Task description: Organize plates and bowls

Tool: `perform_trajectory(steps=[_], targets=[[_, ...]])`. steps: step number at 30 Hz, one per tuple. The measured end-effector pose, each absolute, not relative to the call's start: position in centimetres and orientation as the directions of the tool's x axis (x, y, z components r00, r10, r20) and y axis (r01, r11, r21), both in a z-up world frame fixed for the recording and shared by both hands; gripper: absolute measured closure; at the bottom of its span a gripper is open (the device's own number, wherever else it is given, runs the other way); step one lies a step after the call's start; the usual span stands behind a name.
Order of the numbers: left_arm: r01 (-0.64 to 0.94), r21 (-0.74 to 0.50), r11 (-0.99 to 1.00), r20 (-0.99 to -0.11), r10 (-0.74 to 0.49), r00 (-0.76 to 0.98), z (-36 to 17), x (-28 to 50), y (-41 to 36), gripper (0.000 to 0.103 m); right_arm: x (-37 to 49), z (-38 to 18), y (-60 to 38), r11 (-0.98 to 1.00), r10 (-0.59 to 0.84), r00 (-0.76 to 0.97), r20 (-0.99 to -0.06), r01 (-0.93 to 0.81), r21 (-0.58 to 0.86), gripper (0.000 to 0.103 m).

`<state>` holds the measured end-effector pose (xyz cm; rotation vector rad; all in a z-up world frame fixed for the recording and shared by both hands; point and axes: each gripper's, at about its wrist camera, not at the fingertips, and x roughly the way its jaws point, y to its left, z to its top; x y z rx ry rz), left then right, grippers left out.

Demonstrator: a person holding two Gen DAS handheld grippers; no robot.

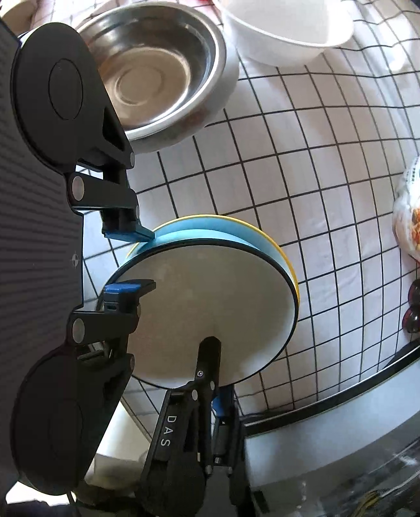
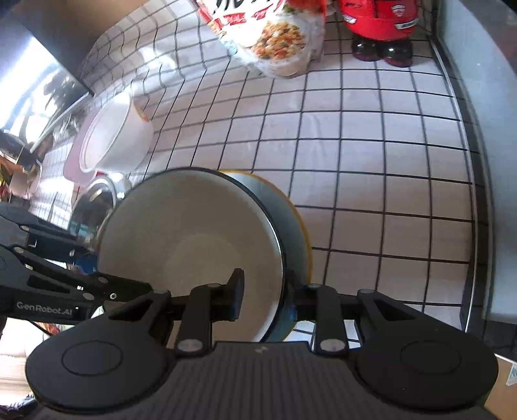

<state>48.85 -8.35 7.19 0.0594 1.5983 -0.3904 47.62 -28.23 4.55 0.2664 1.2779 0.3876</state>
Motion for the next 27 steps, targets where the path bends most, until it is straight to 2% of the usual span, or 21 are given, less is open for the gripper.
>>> perform_trajectory(steps=[2, 10, 15, 18, 20, 22, 27], targets=[[0.244, -0.219, 0.945, -0.975, -0.206, -0.081, 7.3, 49.3, -7.8, 0.081, 47.6, 4.6, -28.9, 0.902, 0.432, 0.256, -0.865, -0.108, 0.418, 0.076], [0.240, -0.243, 0.940, -0.970, -0.233, -0.068, 7.9, 49.2, -7.4, 0.082, 47.0, 5.5, -29.5, 0.906, 0.422, 0.309, -0.852, -0.106, 0.410, 0.075], [0.226, -0.252, 0.941, -0.961, -0.271, 0.060, 9.7, 48.3, -5.8, 0.082, 45.6, 7.1, -29.1, 0.925, 0.380, 0.376, -0.845, -0.156, 0.346, 0.075], [0.200, -0.330, 0.923, -0.911, -0.366, 0.189, 11.2, 47.3, -3.7, 0.082, 45.2, 8.5, -29.0, 0.937, 0.348, 0.445, -0.825, -0.186, 0.295, 0.073], [0.188, -0.387, 0.903, -0.849, -0.429, 0.309, 12.2, 46.5, -1.7, 0.082, 45.0, 9.4, -28.7, 0.944, 0.328, 0.497, -0.803, -0.205, 0.258, 0.057], [0.163, -0.411, 0.897, -0.790, -0.440, 0.426, 12.8, 45.5, 0.2, 0.082, 44.9, 10.2, -28.2, 0.951, 0.307, 0.563, -0.767, -0.223, 0.216, 0.043], [0.004, -0.456, 0.890, -0.669, -0.346, 0.658, 12.4, 42.6, 6.6, 0.082, 45.6, 11.5, -24.9, 0.948, 0.293, 0.659, -0.693, -0.291, 0.124, 0.037]])
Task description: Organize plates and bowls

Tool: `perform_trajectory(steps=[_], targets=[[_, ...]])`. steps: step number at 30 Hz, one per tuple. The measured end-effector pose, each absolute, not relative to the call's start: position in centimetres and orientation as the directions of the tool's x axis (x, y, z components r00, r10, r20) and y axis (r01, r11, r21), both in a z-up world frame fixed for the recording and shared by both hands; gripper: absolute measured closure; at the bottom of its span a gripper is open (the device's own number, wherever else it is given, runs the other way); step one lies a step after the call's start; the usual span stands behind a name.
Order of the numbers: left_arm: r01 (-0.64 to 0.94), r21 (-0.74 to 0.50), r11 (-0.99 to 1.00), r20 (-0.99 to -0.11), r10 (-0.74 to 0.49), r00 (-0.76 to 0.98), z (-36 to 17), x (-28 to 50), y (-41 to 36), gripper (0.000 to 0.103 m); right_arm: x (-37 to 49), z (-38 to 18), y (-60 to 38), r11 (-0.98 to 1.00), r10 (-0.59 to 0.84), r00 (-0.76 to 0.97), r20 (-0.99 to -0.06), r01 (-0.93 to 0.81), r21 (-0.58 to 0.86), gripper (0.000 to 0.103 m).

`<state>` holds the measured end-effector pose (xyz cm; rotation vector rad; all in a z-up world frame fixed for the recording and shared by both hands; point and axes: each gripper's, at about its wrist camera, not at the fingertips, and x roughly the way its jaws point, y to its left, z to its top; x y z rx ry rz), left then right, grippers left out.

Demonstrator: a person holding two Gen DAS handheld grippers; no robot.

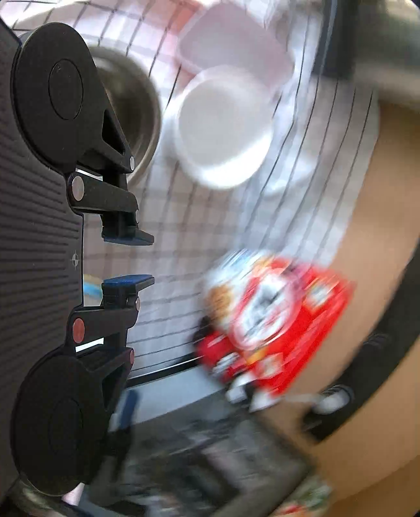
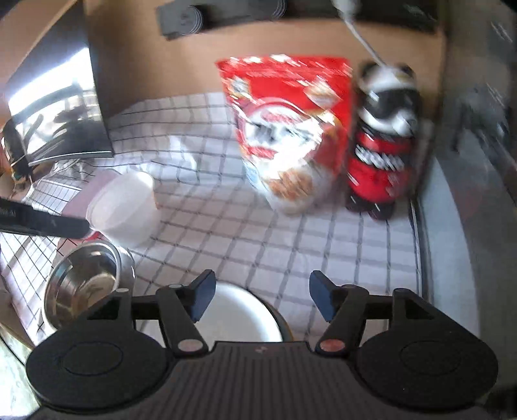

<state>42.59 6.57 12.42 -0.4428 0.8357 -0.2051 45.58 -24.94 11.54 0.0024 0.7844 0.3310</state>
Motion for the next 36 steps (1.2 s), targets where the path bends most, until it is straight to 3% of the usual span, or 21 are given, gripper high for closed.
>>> perform_trajectory(steps=[3, 6, 9, 16, 21, 27, 28, 29, 30, 32, 35, 36], targets=[[-0.088, -0.448, 0.890, -0.667, -0.267, 0.695, 11.9, 42.5, 9.9, 0.082, 47.2, 12.0, -21.8, 0.944, 0.311, 0.652, -0.692, -0.297, 0.144, 0.034], [-0.169, -0.350, 0.921, -0.707, -0.141, 0.693, 11.2, 43.5, 13.0, 0.082, 48.8, 12.7, -17.6, 0.937, 0.324, 0.632, -0.705, -0.317, 0.146, 0.031], [-0.214, -0.330, 0.919, -0.728, -0.104, 0.677, 10.7, 44.7, 16.6, 0.082, 50.9, 13.3, -12.7, 0.915, 0.367, 0.602, -0.709, -0.371, 0.159, 0.031], [-0.257, -0.506, 0.823, -0.753, -0.277, 0.597, 7.3, 51.4, 25.0, 0.081, 58.4, 10.9, -2.7, 0.919, 0.367, 0.451, -0.814, -0.309, 0.244, 0.031], [-0.279, -0.501, 0.820, -0.798, -0.311, 0.516, 4.4, 55.7, 26.6, 0.080, 60.7, 8.3, 0.1, 0.950, 0.287, 0.423, -0.860, -0.243, 0.197, 0.031], [-0.204, -0.542, 0.815, -0.797, -0.423, 0.432, 1.7, 58.3, 24.2, 0.075, 61.9, 6.1, -0.6, 0.954, 0.293, 0.355, -0.888, -0.174, 0.245, 0.032], [-0.186, -0.548, 0.815, -0.794, -0.437, 0.422, 1.5, 58.6, 23.5, 0.075, 62.3, 5.7, -0.7, 0.952, 0.298, 0.342, -0.891, -0.180, 0.249, 0.041], [-0.171, -0.558, 0.812, -0.789, -0.455, 0.413, 1.3, 59.0, 22.9, 0.075, 62.6, 5.4, -0.8, 0.949, 0.303, 0.327, -0.895, -0.188, 0.253, 0.057], [-0.158, -0.566, 0.809, -0.784, -0.469, 0.407, 1.4, 59.1, 22.2, 0.068, 62.8, 5.1, -1.0, 0.947, 0.307, 0.310, -0.900, -0.193, 0.257, 0.059], [-0.127, -0.576, 0.808, -0.773, -0.487, 0.406, 1.5, 59.3, 20.7, 0.046, 63.0, 5.1, -1.8, 0.952, 0.286, 0.311, -0.907, -0.205, 0.229, 0.072], [-0.087, -0.548, 0.832, -0.782, -0.472, 0.406, 1.4, 59.7, 18.2, 0.046, 63.1, 5.6, -4.0, 0.954, 0.260, 0.326, -0.909, -0.233, 0.189, 0.087], [-0.073, -0.526, 0.848, -0.792, -0.457, 0.405, 1.3, 59.8, 17.2, 0.047, 63.1, 5.6, -4.6, 0.954, 0.254, 0.327, -0.910, -0.238, 0.180, 0.088]])
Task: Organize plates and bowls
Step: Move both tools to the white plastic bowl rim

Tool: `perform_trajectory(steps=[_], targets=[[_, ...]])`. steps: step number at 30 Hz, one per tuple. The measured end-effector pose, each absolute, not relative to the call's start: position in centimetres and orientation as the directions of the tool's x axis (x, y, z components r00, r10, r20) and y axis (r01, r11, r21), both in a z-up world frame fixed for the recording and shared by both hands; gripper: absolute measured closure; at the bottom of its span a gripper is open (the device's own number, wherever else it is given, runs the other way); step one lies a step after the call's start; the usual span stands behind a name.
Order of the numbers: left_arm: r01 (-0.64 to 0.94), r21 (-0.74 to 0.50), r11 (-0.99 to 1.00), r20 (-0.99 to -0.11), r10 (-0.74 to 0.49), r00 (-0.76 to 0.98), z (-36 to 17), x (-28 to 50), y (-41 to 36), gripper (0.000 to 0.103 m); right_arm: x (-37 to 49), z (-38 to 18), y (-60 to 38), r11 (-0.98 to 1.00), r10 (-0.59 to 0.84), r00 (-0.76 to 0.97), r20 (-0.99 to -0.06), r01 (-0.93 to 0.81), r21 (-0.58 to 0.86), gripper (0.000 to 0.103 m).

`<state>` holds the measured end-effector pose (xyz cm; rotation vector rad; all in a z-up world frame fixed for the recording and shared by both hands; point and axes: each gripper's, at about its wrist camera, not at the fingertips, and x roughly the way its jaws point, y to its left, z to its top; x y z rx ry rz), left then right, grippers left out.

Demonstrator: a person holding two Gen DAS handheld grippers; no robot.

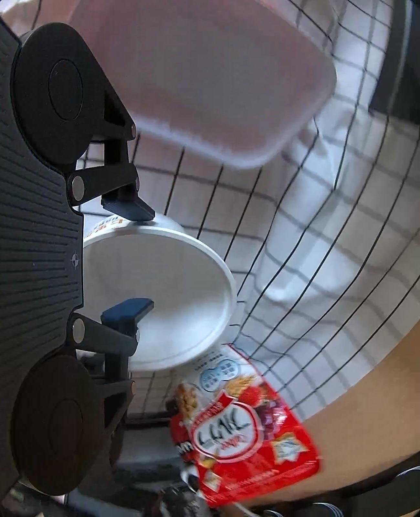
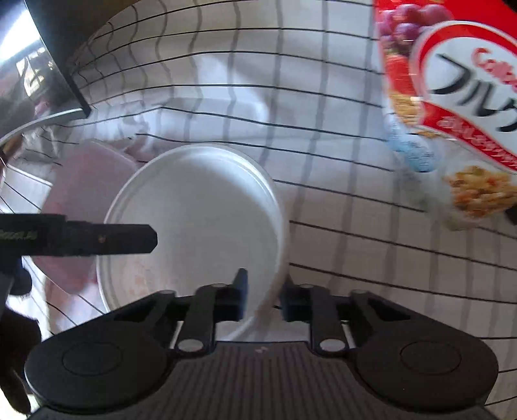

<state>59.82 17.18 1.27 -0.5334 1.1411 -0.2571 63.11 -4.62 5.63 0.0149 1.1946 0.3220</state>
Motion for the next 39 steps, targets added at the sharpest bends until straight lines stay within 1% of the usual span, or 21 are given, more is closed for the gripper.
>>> perform_trajectory(steps=[4, 6, 8, 9, 10, 12, 14, 18, 21, 22, 24, 25, 26, 30, 33, 35, 37, 39], targets=[[-0.031, -0.457, 0.889, -0.825, -0.411, 0.388, 0.3, 60.3, 14.0, 0.047, 62.6, 5.7, -6.1, 0.955, 0.243, 0.322, -0.915, -0.246, 0.167, 0.088], [-0.047, -0.440, 0.897, -0.840, -0.393, 0.374, -0.2, 60.7, 13.2, 0.055, 62.4, 5.8, -6.6, 0.958, 0.234, 0.340, -0.911, -0.240, 0.157, 0.088], [-0.055, -0.401, 0.914, -0.863, -0.357, 0.359, -0.2, 60.9, 12.6, 0.073, 62.1, 6.0, -7.1, 0.960, 0.226, 0.355, -0.907, -0.238, 0.146, 0.088], [-0.058, -0.373, 0.926, -0.877, -0.332, 0.347, -0.2, 60.9, 12.4, 0.078, 62.1, 6.0, -7.4, 0.960, 0.228, 0.362, -0.904, -0.238, 0.146, 0.088], [-0.064, -0.355, 0.933, -0.890, -0.316, 0.329, -0.2, 61.0, 12.3, 0.088, 62.1, 6.1, -7.6, 0.960, 0.230, 0.369, -0.901, -0.238, 0.147, 0.088], [-0.095, -0.341, 0.935, -0.915, -0.306, 0.263, -0.7, 61.1, 12.2, 0.089, 61.9, 6.2, -8.2, 0.956, 0.249, 0.373, -0.894, -0.240, 0.166, 0.088], [-0.106, -0.337, 0.935, -0.922, -0.305, 0.239, -1.0, 61.1, 12.2, 0.090, 61.8, 6.2, -8.5, 0.954, 0.260, 0.373, -0.891, -0.240, 0.178, 0.088], [-0.112, -0.334, 0.936, -0.923, -0.300, 0.243, -0.9, 60.8, 12.3, 0.090, 61.8, 5.9, -8.9, 0.947, 0.292, 0.367, -0.883, -0.240, 0.213, 0.087], [-0.059, -0.326, 0.944, -0.917, -0.300, 0.261, 0.0, 60.1, 11.8, 0.090, 61.7, 5.7, -9.2, 0.945, 0.300, 0.360, -0.883, -0.237, 0.224, 0.087], [-0.053, -0.336, 0.940, -0.913, -0.311, 0.265, 0.3, 59.9, 11.8, 0.090, 61.8, 5.5, -9.3, 0.947, 0.295, 0.359, -0.885, -0.234, 0.221, 0.087], [-0.058, -0.400, 0.915, -0.889, -0.372, 0.269, 0.5, 59.6, 12.2, 0.089, 62.0, 5.2, -9.7, 0.952, 0.281, 0.354, -0.892, -0.222, 0.211, 0.087], [-0.063, -0.432, 0.900, -0.873, -0.400, 0.279, 0.6, 59.4, 12.6, 0.085, 62.1, 4.9, -9.9, 0.955, 0.273, 0.348, -0.897, -0.214, 0.207, 0.087], [-0.062, -0.439, 0.897, -0.867, -0.404, 0.291, 0.9, 59.3, 12.7, 0.082, 62.2, 4.8, -10.1, 0.957, 0.265, 0.343, -0.901, -0.208, 0.202, 0.088], [-0.014, -0.430, 0.903, -0.863, -0.407, 0.301, 1.4, 59.3, 12.0, 0.082, 62.1, 4.4, -10.7, 0.956, 0.271, 0.319, -0.908, -0.200, 0.215, 0.088], [0.030, -0.400, 0.916, -0.874, -0.391, 0.289, 1.2, 59.5, 10.5, 0.067, 62.0, 4.5, -10.4, 0.956, 0.271, 0.319, -0.908, -0.196, 0.217, 0.087], [0.060, -0.390, 0.919, -0.877, -0.390, 0.282, 1.2, 59.7, 9.6, 0.051, 62.0, 4.6, -10.4, 0.956, 0.272, 0.323, -0.906, -0.196, 0.217, 0.087], [0.072, -0.391, 0.918, -0.874, -0.394, 0.284, 1.3, 59.7, 9.0, 0.049, 62.0, 4.6, -10.5, 0.956, 0.272, 0.323, -0.907, -0.200, 0.216, 0.087], [0.070, -0.397, 0.915, -0.870, -0.400, 0.288, 1.2, 59.9, 8.8, 0.049, 62.1, 4.4, -10.8, 0.957, 0.266, 0.315, -0.911, -0.197, 0.211, 0.087]])
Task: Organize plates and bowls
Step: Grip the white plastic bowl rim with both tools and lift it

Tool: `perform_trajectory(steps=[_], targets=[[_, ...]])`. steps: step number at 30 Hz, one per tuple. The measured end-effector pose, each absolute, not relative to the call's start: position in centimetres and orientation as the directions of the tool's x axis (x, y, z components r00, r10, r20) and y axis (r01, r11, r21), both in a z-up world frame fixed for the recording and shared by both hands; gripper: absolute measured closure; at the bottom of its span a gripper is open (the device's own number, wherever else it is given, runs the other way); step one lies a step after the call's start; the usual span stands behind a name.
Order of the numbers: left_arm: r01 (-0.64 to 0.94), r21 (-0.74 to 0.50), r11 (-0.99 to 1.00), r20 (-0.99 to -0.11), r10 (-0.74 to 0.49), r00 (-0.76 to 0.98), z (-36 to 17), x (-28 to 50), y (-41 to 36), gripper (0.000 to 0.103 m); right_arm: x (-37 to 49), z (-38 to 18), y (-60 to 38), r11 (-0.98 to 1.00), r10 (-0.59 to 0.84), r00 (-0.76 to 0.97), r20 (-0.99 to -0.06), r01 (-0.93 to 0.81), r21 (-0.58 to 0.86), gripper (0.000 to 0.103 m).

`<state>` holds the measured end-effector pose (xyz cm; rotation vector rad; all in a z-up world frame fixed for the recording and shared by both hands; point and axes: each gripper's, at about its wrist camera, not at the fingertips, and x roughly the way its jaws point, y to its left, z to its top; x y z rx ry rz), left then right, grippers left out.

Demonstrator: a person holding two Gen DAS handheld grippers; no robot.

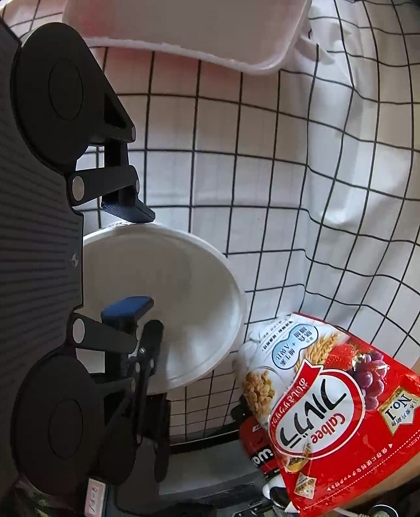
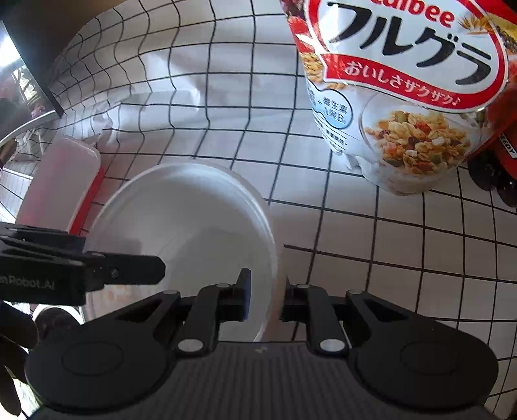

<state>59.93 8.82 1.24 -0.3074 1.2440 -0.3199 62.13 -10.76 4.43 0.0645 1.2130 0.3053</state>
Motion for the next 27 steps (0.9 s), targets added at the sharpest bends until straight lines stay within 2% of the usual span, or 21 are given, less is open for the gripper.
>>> perform_trajectory(steps=[9, 14, 19, 22, 27], targets=[[0.075, -0.320, 0.944, -0.904, -0.329, 0.273, -0.2, 61.1, 7.2, 0.051, 62.4, 3.5, -11.5, 0.952, 0.288, 0.285, -0.914, -0.189, 0.241, 0.086], [0.092, -0.253, 0.963, -0.924, -0.268, 0.273, -1.1, 61.4, 6.7, 0.051, 62.8, 3.2, -11.1, 0.952, 0.281, 0.271, -0.921, -0.198, 0.232, 0.072], [0.113, -0.250, 0.962, -0.924, -0.272, 0.268, -1.3, 61.3, 6.3, 0.051, 62.9, 3.1, -10.7, 0.954, 0.265, 0.257, -0.929, -0.212, 0.214, 0.066], [0.112, -0.270, 0.956, -0.920, -0.290, 0.264, -1.3, 61.3, 6.2, 0.060, 63.0, 3.0, -10.5, 0.954, 0.259, 0.250, -0.933, -0.215, 0.207, 0.066], [0.098, -0.260, 0.961, -0.922, -0.277, 0.270, -0.9, 61.3, 6.2, 0.072, 63.0, 2.9, -10.1, 0.951, 0.261, 0.252, -0.932, -0.231, 0.204, 0.073]])
